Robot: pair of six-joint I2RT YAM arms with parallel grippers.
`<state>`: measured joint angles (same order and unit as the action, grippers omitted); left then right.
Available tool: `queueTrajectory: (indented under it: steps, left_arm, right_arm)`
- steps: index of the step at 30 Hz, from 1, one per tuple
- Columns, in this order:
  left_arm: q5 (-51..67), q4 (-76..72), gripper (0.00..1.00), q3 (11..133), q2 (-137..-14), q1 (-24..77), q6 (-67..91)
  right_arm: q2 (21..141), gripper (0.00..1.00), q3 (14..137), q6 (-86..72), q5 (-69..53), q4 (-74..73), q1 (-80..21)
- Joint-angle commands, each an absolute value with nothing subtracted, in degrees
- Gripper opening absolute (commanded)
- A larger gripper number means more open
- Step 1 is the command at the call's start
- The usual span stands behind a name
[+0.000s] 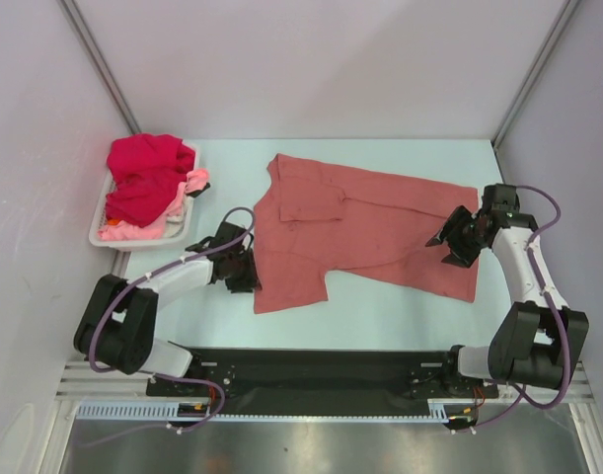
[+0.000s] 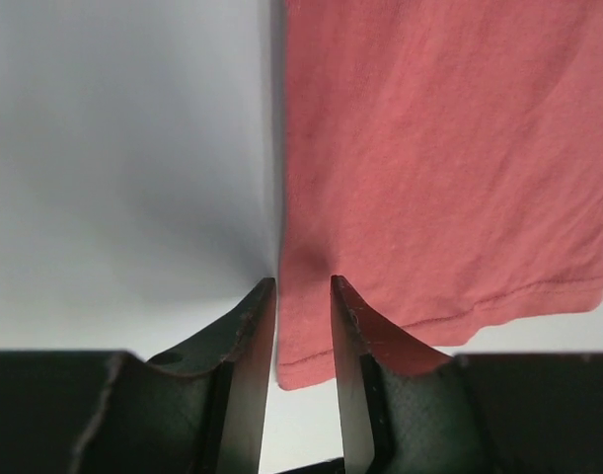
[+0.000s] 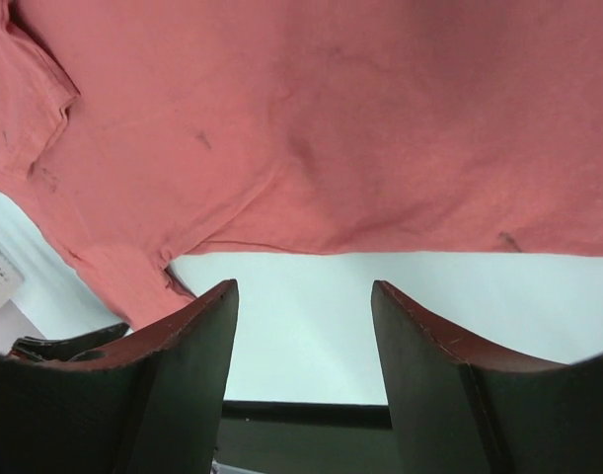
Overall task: Fold and stack the t-shirts
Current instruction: Fold the tshirt
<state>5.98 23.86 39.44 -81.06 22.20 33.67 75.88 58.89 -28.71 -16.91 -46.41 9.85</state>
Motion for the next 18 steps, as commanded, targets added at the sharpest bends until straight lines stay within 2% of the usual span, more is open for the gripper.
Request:
queueTrajectory:
  steps: [1, 6, 8, 12, 13, 15, 18]
  left_arm:
    - [6.59, 22.15, 0.35, 40.60, -83.58, 23.55, 34.89]
    - [2.64, 25.22, 0.37, 42.54, -85.60, 25.75, 35.16]
    - [2.03, 26.71, 0.35, 43.41, -86.57, 25.75, 34.98]
    - [0.70, 28.12, 0.22, 44.65, -87.27, 25.75, 34.02]
    - [0.96, 28.30, 0.11, 45.43, -87.36, 25.75, 33.58]
    - [1.40, 28.56, 0.01, 46.14, -87.36, 25.75, 33.22]
    - [2.11, 29.53, 0.00, 47.81, -86.31, 25.84, 32.43]
  right_arm:
    - [74.53, 0.63, 58.80, -26.37, -19.25, -45.79, 11.69]
    - [75.15, 0.63, 58.89, -26.36, -19.86, -45.44, 12.57]
    - [75.23, 0.63, 58.80, -26.80, -19.95, -44.83, 12.66]
    - [75.24, 0.63, 58.19, -27.77, -19.95, -44.39, 12.66]
    - [75.15, 0.63, 57.40, -28.30, -19.69, -44.21, 12.74]
    - [74.80, 0.62, 56.26, -28.91, -17.67, -44.47, 12.83]
    - [74.71, 0.59, 53.27, -30.58, -16.00, -44.65, 14.50]
